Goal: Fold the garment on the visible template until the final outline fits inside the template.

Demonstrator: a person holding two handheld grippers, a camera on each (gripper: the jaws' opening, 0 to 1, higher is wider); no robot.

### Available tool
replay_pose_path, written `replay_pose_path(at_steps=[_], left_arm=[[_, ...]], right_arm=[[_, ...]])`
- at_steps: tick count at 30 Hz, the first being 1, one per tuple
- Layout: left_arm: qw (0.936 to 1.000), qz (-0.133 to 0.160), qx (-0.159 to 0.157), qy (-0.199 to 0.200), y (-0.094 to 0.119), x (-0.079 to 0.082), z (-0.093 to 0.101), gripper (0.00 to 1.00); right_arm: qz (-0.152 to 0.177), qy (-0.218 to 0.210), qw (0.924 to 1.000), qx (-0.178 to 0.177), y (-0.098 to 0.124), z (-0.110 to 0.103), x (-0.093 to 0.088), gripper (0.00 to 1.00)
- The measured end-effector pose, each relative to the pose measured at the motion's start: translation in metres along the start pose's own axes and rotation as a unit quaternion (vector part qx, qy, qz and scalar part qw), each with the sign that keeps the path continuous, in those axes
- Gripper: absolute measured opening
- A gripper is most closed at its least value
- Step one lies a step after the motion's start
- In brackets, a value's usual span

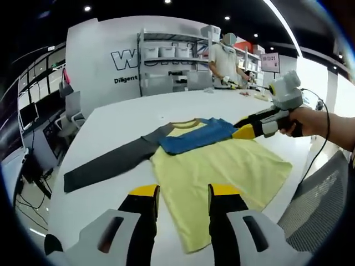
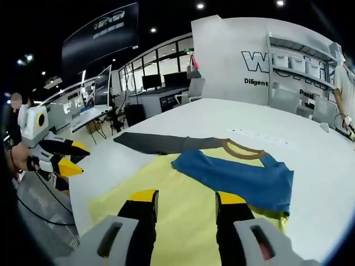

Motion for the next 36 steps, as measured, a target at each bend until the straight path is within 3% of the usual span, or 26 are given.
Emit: replay_pose_path(at_steps=[9,18,22,36], left_arm=[[0.9999,0.004,0.009,0.012,-0.004,0.002,-0.013,0.34],[0.9996,0.014,-0.001,0.026,-0.013,0.006,-0.011,0.36],[0.9995,0.02,0.004,0.025,-0.016,0.013,-0.022,0.36],[0.9964,0.024,0.076,0.029,-0.026,0.015,-0.084,0.39]], right_arm=[[-0.005,-0.014,0.9999,-0.003,0.007,-0.005,-0.009,0.53],[-0.008,-0.01,0.9998,0.011,0.008,-0.02,-0.015,0.59],[-0.008,-0.01,0.9998,0.017,0.008,-0.028,-0.016,0.61],[-0.02,-0.009,0.9996,0.019,0.008,-0.034,-0.021,0.62]])
Point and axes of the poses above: the point that each gripper's makers call its tool centre point, and the gripper's own axes: y roughly backward along the fingers, z roughly to its right, x roughly out of its top, the point moved 3 cm from there along y, roughly backward along the fingers, and after that the axes turned 2 degrees about x, right-handed, at the moved point
